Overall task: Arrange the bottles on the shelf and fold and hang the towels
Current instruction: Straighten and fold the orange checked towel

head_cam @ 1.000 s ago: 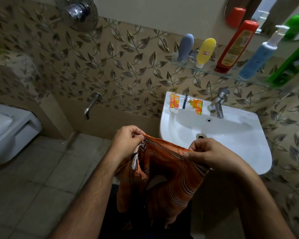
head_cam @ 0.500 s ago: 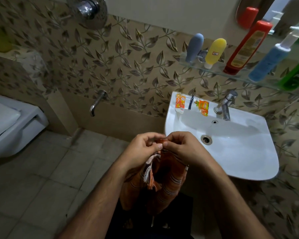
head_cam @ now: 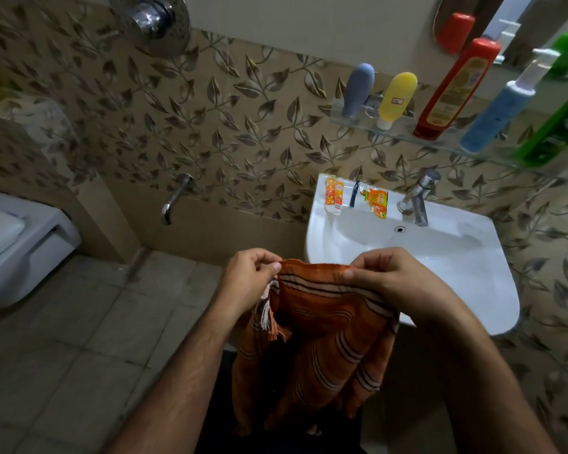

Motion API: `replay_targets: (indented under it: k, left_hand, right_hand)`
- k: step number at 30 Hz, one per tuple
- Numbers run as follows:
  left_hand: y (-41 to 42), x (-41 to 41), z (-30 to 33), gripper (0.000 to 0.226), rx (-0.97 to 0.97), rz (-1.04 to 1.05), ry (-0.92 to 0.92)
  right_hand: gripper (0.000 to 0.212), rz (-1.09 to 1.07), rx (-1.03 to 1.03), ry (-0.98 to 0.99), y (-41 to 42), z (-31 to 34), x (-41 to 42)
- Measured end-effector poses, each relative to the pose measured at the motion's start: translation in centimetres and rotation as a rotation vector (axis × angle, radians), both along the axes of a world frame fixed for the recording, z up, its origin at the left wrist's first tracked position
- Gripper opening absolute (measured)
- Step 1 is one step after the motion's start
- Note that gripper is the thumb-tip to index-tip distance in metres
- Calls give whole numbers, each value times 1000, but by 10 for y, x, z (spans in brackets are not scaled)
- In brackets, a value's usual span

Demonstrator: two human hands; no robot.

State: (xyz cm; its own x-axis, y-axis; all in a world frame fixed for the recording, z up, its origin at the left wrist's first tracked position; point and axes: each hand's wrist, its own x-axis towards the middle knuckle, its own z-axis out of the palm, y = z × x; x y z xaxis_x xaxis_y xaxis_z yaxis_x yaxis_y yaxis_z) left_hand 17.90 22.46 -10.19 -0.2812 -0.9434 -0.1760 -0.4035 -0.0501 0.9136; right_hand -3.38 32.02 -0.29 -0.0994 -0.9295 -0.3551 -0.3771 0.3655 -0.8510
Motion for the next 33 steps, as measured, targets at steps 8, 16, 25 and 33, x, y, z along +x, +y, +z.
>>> replay_targets:
  k: [8, 16, 25, 33]
  left_hand:
    - [18, -8, 18, 41, 164, -279, 367]
    - [17, -19, 17, 8, 75, -97, 176]
    - [-1, -15, 2, 5, 0, 68, -71]
    - [6, -4, 12, 36, 67, -106, 120]
  right_hand:
    - [14, 54, -100, 154, -16, -17, 35]
    - [24, 54, 8, 199, -13, -16, 30]
    - [21, 41, 54, 162, 13, 4, -7]
    - [18, 5, -65, 91, 1, -6, 5]
